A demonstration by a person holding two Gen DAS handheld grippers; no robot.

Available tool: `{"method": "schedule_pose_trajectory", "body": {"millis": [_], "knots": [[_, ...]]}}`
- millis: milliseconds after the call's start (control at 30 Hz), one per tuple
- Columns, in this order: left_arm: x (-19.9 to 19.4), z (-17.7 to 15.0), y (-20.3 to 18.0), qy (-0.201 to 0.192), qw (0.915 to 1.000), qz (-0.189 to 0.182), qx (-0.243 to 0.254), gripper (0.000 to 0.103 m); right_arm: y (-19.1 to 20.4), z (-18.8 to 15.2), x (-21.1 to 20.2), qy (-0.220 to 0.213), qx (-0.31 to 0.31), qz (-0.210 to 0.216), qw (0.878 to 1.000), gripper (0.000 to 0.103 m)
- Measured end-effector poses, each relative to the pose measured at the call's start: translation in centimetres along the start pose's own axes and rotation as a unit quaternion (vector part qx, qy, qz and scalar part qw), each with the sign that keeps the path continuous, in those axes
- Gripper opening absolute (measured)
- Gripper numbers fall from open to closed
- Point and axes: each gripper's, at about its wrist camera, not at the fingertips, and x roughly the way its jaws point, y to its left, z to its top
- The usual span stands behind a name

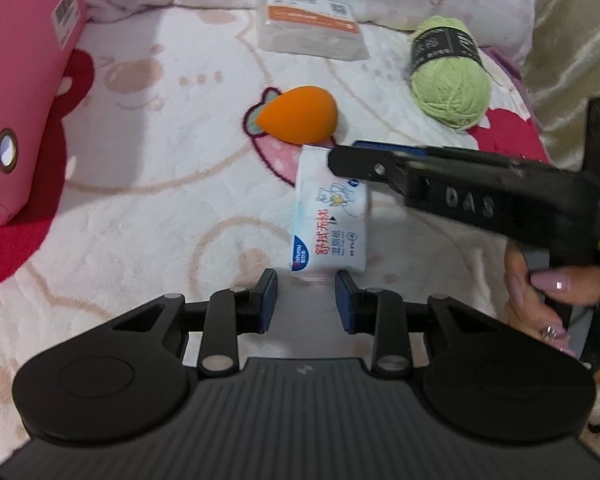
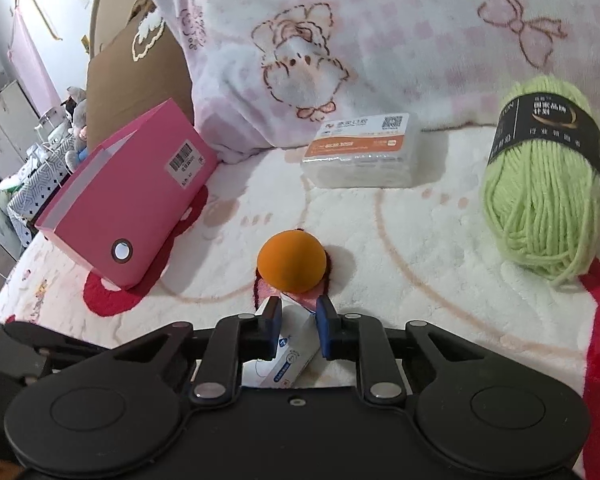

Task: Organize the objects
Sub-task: 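Lower both grippers onto the white wet-wipe pack and close them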

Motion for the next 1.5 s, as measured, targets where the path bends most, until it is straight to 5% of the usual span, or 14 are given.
{"method": "schedule_pose_trajectory", "body": {"millis": [167,367,733,1167,1367,1500], "knots": [[-0.7,1.1,1.0,0.013,0.9993,-0.029,-0.021,0.023,0.1,-0.1,-0.6,0.006,0.01,-0.003,1.0,0.021],[-1.6,1.8,1.1,-0.031,0.9983,-0.041,-0.029,0.021,1.0,-1.1,-1.0,0.018,0.001,-0.02,1.0,0.021],[-0.6,-0.9,1.5,0.034,0.9907,-0.08,-0.105,0.021,1.8,-1.5,-1.5,0.025,-0.017,-0.06,0.998,0.019],[-1.9,-1.7,2.7,-0.05,0.9888,-0.074,-0.12,0.021,1.3,-2.1,-1.8,0.024,-0.008,-0.037,0.999,0.019],[-2.0,-1.6,3.3,-0.037,0.9848,-0.098,-0.139,0.021,0.6,-2.0,-1.5,0.021,0.006,-0.036,0.999,0.023],[-1.0,-1.7,1.9,-0.049,0.9892,-0.064,-0.122,0.021,0.2,-2.1,-1.3,0.018,0.019,-0.032,0.999,0.027]]}}
